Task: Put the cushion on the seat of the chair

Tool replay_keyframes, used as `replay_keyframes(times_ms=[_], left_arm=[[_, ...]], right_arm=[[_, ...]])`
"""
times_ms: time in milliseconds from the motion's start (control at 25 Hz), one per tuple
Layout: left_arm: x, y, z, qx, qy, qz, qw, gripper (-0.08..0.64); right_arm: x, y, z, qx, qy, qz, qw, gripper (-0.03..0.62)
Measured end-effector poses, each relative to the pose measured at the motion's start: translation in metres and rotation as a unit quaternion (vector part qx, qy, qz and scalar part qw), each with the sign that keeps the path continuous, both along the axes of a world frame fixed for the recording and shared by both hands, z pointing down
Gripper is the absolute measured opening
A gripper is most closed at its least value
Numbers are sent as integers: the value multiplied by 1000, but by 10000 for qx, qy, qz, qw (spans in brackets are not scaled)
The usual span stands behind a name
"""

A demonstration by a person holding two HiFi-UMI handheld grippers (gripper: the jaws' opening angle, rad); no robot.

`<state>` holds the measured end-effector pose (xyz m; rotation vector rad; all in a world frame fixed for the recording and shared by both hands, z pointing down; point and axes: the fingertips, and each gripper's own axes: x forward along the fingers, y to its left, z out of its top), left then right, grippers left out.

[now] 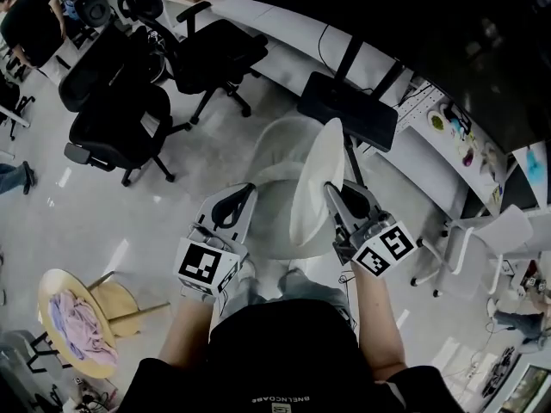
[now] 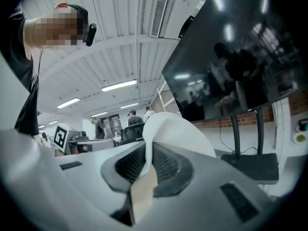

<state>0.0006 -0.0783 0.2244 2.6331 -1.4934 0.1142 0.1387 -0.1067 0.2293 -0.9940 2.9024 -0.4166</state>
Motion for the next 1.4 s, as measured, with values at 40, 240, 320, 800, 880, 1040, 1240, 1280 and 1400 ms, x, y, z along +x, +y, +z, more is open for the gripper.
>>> replay_keyframes(times_ms=[40,240,320,800,880,1040,1240,1280,1400], left_arm=[[0,1,3,-34,-9,-41,10000,11],[4,3,17,-234,-48,-178,9996,11],[8,3,26,-350,-69,-200,9992,11],[32,14,78,-944,-183,-183,9952,12],[37,18,88,-1060,-218,-154,9940,11],[44,24,108,-1242,-250,-105,9919,11],[50,30,131,-1459,-209,-82,9890,12],[50,30,135,-1490,-212,-72,9886,11],[50,31,148,-1588,-232,-48,9870,12]], right_arm=[[1,-1,4,-35,27,-29,10000,44],[12,-7,26,-244,179,-126,9995,44],[19,-10,37,-338,224,-110,9991,44],[55,-7,120,-1044,427,-261,9933,44],[60,-3,137,-1191,463,-284,9914,44],[68,0,172,-1492,585,-305,9866,44],[80,7,210,-1824,704,-253,9804,45],[82,8,218,-1876,741,-233,9792,46],[89,12,238,-2050,915,-182,9743,46]])
